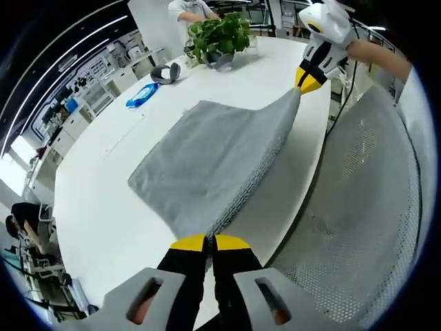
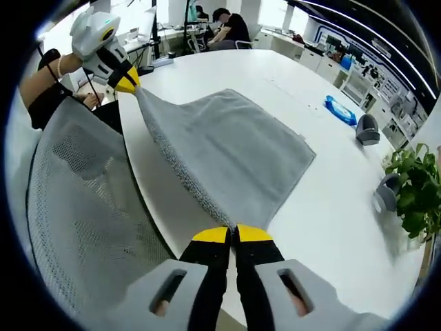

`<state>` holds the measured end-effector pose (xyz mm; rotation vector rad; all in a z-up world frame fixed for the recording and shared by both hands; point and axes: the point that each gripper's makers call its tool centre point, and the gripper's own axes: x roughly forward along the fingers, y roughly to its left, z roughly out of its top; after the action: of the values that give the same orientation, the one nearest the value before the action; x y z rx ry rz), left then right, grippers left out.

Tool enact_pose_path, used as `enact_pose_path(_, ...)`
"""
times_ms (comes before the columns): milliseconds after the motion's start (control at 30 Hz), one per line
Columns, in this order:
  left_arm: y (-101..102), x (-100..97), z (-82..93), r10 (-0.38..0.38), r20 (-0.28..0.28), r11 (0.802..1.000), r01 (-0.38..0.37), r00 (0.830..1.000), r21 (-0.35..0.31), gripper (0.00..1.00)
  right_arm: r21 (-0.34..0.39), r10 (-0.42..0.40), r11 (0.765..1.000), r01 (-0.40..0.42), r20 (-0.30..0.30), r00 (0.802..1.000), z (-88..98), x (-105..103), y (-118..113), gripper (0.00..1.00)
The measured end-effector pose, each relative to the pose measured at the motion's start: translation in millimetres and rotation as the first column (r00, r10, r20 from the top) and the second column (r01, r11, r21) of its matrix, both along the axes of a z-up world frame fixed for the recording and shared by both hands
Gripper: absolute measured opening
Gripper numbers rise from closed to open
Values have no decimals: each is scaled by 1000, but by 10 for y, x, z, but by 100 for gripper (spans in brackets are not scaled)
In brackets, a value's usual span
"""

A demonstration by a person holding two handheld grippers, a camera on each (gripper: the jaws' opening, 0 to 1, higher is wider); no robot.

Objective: Fold the towel on the table until its edges align and the towel forms a compact rectangular stack.

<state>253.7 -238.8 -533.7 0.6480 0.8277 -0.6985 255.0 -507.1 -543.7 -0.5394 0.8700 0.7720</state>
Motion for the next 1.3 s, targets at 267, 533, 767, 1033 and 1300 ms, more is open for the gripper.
enact_pose_path(267,26,29,105,4,11,1000,-4,1000,12,3,41,-21,999,20,15,1000,177,32,14,0)
enact_pose_path(533,29,197,263,18,42,1000,-17,999,-5,3,42,-22,999,20,47,999,309,173,23,0)
enact_pose_path(767,26,387,342,18,67,1000,-18,998,-5,3,22,-4,1000,2,86,996,395,356,29,0)
enact_pose_path(1033,77,608,379,29,86,1000,-30,996,3,3,16,7,1000,-10,146,989,505,619,76,0)
enact_pose_path(1300,119,838,409,60,125,998,-61,990,7,3,40,-24,999,16,217,976,590,883,120,0)
